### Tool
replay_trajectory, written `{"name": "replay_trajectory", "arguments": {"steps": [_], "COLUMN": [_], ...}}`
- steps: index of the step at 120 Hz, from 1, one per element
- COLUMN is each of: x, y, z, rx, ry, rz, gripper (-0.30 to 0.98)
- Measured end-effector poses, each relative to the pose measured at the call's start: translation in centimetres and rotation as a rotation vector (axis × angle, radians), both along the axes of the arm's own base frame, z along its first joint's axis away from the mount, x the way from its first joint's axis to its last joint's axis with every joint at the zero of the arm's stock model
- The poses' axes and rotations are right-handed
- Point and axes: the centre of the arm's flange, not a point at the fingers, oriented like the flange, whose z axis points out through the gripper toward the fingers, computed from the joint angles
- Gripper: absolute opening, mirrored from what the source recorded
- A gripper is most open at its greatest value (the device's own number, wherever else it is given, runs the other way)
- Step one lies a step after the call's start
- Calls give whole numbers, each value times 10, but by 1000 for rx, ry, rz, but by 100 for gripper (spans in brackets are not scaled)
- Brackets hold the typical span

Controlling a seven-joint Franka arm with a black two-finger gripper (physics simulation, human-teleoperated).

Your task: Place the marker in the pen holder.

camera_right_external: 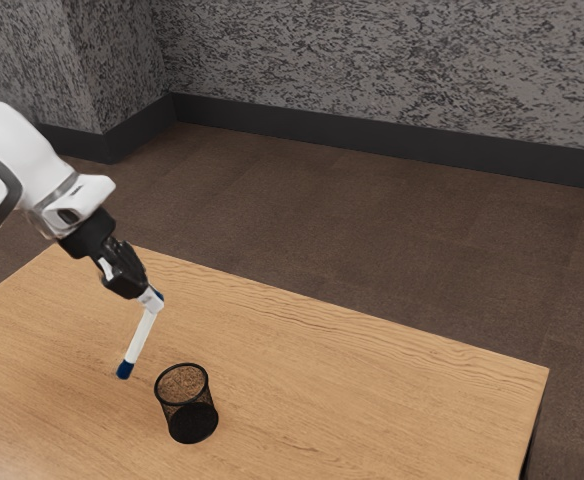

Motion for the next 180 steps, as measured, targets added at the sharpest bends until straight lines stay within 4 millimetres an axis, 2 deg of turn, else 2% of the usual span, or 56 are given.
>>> {"name": "replay_trajectory", "arguments": {"steps": [11,24,37,61,85,105,123,157,161,180], "x": [-1,-7,-10,-15,-12,-3,4,8,8,9], "y": [-12,-23,-26,-27,-19,-9,3,6,6,5], "z": [7,-2,-3,-23,-68,-86,-115,-154,-157,-157], "rx": [-9,-33,-61,-83,-144,-180,-208,-236,-237,-226], "ry": [-90,-163,-224,-244,-245,-302,-303,-288,-288,-311], "rz": [-16,-24,-29,-38,-6,24,48,29,25,-11], "gripper": [-10,-10,-10,-10,-10,-10,-10,-10,-7,28]}}
